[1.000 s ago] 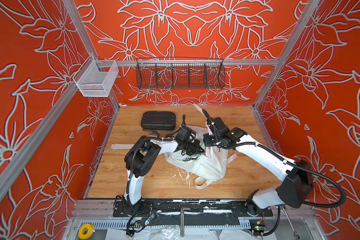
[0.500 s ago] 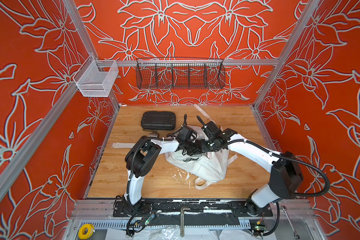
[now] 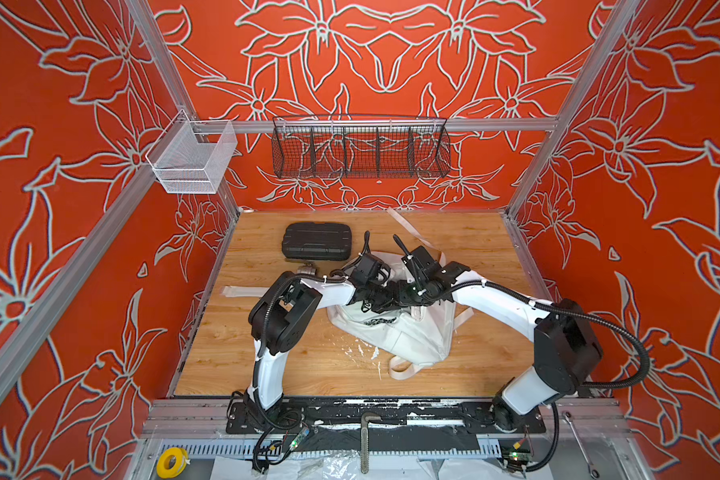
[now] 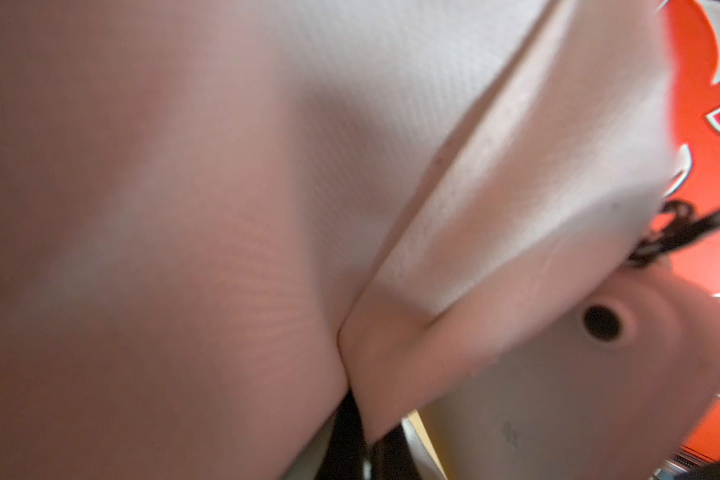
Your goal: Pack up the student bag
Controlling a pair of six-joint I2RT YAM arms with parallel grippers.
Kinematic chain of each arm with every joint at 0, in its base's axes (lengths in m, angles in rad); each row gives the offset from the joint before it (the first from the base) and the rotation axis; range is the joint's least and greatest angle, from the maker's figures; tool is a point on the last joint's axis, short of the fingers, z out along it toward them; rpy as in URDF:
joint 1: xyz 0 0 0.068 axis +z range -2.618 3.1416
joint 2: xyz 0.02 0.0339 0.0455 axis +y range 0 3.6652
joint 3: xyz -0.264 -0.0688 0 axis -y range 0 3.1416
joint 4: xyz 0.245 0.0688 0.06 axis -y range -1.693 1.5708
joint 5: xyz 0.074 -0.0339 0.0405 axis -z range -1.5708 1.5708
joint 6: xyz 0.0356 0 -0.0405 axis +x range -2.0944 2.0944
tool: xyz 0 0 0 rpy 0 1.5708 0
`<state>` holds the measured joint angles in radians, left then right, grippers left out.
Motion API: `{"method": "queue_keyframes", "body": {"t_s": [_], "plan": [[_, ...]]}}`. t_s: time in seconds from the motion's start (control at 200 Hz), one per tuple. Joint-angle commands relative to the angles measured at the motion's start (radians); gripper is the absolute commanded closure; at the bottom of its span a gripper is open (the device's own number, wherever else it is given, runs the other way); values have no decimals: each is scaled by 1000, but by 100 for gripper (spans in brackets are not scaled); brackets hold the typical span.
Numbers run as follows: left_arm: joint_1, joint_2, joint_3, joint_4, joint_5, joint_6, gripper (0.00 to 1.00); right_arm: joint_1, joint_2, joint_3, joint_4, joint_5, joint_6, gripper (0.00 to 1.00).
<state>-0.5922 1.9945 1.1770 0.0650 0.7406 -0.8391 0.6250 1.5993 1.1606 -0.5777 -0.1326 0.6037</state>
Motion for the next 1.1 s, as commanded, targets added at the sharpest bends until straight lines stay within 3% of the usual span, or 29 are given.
{"method": "queue_keyframes", "body": {"t_s": [0.0, 0.09, 0.28, 0.545, 0.721, 0.916, 1.096], "plan": [[43, -42, 1, -58, 18, 5, 100, -36, -51, 18, -65, 60, -35, 82], [30, -50, 6, -82, -21, 25, 100, -35, -79, 89, -109, 152, -37, 71], [-22, -90, 55, -204, -167, 131, 93, -38, -67, 147, -231, 334, -54, 64], [-53, -125, 36, -244, -343, 177, 69, -61, -23, 53, -171, 234, -40, 62], [-79, -126, 46, -235, -402, 219, 54, -63, -23, 17, -137, 205, -36, 63], [-122, -71, 134, -305, -474, 295, 55, -63, -10, 13, -126, 170, -42, 65], [-135, -53, 176, -326, -494, 298, 71, -62, 10, 8, -123, 140, -45, 68]]}}
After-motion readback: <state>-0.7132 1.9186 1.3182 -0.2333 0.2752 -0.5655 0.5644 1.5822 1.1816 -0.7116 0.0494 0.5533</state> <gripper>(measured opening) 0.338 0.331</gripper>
